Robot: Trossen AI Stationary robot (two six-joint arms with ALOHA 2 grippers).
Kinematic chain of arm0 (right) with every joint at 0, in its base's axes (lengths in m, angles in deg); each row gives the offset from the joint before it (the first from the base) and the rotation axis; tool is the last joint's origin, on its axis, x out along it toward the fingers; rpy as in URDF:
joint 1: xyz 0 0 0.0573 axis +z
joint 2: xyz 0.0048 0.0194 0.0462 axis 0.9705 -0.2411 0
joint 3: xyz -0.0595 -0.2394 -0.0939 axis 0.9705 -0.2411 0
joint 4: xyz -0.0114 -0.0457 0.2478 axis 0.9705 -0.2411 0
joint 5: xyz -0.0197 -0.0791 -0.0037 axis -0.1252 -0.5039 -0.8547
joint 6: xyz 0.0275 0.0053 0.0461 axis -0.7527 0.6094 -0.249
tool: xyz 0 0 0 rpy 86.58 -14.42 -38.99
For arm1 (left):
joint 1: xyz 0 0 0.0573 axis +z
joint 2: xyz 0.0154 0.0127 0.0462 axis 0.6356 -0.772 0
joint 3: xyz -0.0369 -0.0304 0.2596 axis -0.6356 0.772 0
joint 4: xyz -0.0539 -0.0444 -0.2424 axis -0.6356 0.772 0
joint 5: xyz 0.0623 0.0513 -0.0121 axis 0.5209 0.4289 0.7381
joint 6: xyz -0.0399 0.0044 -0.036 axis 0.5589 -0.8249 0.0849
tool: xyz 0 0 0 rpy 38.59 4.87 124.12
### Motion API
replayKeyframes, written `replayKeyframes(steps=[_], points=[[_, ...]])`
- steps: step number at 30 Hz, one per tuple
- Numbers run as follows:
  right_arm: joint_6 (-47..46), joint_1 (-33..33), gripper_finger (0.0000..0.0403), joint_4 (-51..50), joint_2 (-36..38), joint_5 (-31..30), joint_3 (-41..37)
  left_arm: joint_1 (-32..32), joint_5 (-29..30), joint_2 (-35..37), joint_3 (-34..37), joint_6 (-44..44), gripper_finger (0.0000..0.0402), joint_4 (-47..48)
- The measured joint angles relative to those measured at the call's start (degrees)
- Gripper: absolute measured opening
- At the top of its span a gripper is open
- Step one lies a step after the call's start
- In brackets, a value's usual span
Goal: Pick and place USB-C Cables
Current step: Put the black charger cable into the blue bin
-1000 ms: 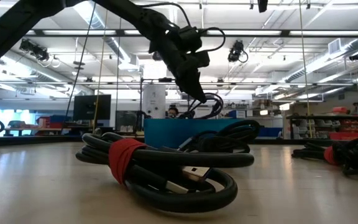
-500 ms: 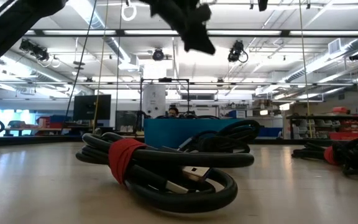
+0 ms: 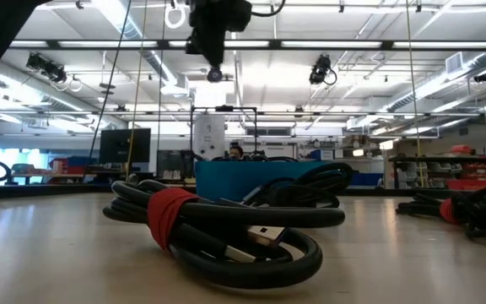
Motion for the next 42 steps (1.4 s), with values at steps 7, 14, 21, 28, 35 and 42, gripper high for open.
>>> replayKeyframes(steps=[7, 14, 21, 28, 35, 42], points=[[0.0, 0.0, 0.0019, 0.4, 0.2, 1.2, 0.0, -8.0, 5.5, 0.0, 6.4, 8.8, 0.0101, -4.5], [1.1, 0.0, 0.0019, 0.4, 0.1, 4.9, 0.0, -8.6, 5.2, 0.1, 14.2, 10.6, 0.0101, -19.3], [-2.1, 0.0, 0.0021, 0.3, 0.1, 5.0, 0.0, -8.1, 1.1, 0.0, 25.6, 16.7, 0.0101, -34.4], [-5.5, 0.3, 0.0035, 0.3, 0.1, 5.0, 0.0, -10.1, -3.0, 0.0, 35.4, 21.1, 0.0110, -47.7], [-6.7, 0.3, 0.0046, 0.1, 0.1, 5.0, 0.0, -12.5, -3.1, 0.0, 41.6, 23.9, 0.0174, -61.1], [-8.2, 0.3, 0.0046, -2.0, 0.0, 5.0, 0.0, -12.8, 2.6, 0.0, 44.4, 26.2, 0.0227, -61.1]])
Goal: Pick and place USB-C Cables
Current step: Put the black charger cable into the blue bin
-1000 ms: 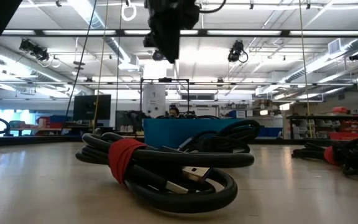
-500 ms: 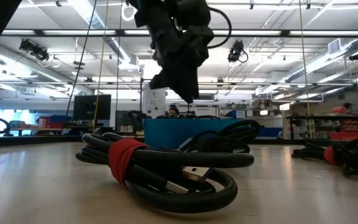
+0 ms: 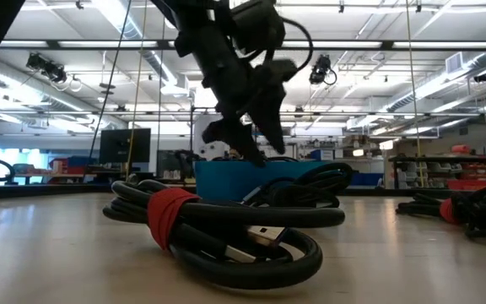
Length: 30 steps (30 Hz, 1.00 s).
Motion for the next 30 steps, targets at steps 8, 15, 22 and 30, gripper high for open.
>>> replayKeyframes(steps=[8, 15, 22, 30], points=[[-1.3, 0.0, 0.0046, -1.4, 0.0, 1.2, 0.0, -0.4, 5.7, -0.2, 0.4, 5.4, 0.0214, -2.8], [-1.0, 0.0, 0.0046, -12.4, 0.1, 0.8, 0.0, -1.1, 6.5, -0.2, 0.4, 10.5, 0.0206, -5.1], [-0.5, 0.0, 0.0039, -23.7, 0.1, -3.1, 0.0, -2.4, 8.5, -1.3, 0.3, 13.3, 0.0206, -5.9], [0.5, 0.0, 0.0040, -14.2, 0.7, 4.2, 0.0, -3.1, 9.3, -7.1, 0.3, 17.8, 0.0205, -8.7]])
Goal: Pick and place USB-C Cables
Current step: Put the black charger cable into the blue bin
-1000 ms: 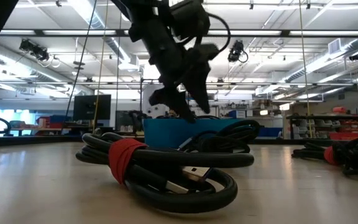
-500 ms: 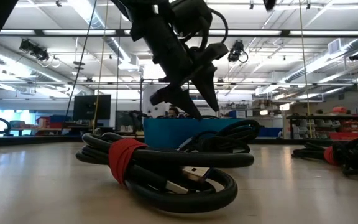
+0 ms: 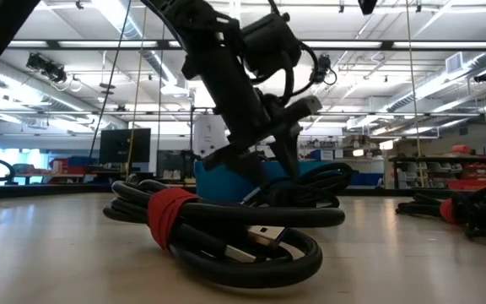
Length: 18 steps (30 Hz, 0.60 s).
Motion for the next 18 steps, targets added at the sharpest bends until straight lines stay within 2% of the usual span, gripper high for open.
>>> replayKeyframes(steps=[5, 9, 18], points=[[-0.3, 0.0, 0.0039, 1.9, 0.4, 3.2, 0.0, 0.7, 0.2, -0.7, 0.0, 0.3, 0.0205, -0.3], [-0.4, 0.0, 0.0040, 1.9, 0.6, 3.5, 0.0, 1.0, 3.2, -0.6, 0.0, 0.3, 0.0205, -0.4], [-0.2, 0.0, 0.0040, 2.4, 1.8, 3.5, 0.0, 0.7, 1.9, -3.1, -0.2, 2.1, 0.0205, -3.3]])
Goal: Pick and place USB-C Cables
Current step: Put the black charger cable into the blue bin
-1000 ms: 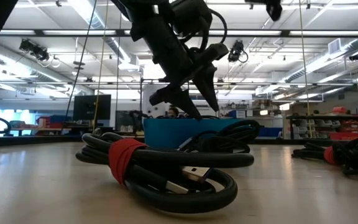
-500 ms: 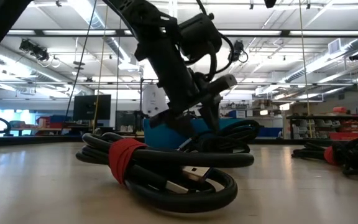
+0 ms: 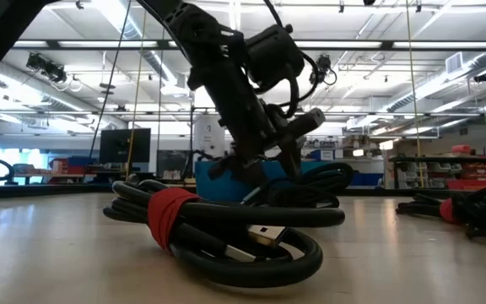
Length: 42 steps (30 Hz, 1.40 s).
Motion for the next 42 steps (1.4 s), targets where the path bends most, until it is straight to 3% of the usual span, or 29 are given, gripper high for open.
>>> replayKeyframes(steps=[7, 15, 25, 30, 37, 42], points=[[0.3, -0.1, 0.0041, 0.6, 1.9, 0.1, 0.0, 0.1, -1.0, -0.8, 0.0, 1.9, 0.0186, -0.2], [0.4, -0.1, 0.0041, 0.6, 3.0, 0.1, 0.0, 0.3, -2.8, -1.0, 0.1, 1.4, 0.0019, -0.2], [0.5, -0.1, 0.0041, 0.5, 3.1, 0.8, 0.0, -0.1, -6.1, 2.1, -0.9, -2.2, 0.0013, 1.8], [0.9, -0.1, 0.0041, 0.6, 3.2, 0.8, 0.0, -2.0, -7.5, 8.4, -9.6, -12.9, 0.0012, 7.1], [0.9, -0.1, 0.0041, 0.7, 3.3, 0.8, 0.0, -2.4, -0.8, 9.2, -31.8, -33.4, 0.0012, 35.3], [0.9, -0.1, 0.0041, 0.7, 3.3, 0.8, 0.0, 1.2, -0.2, 8.9, -40.3, -48.8, 0.0012, 47.5]])
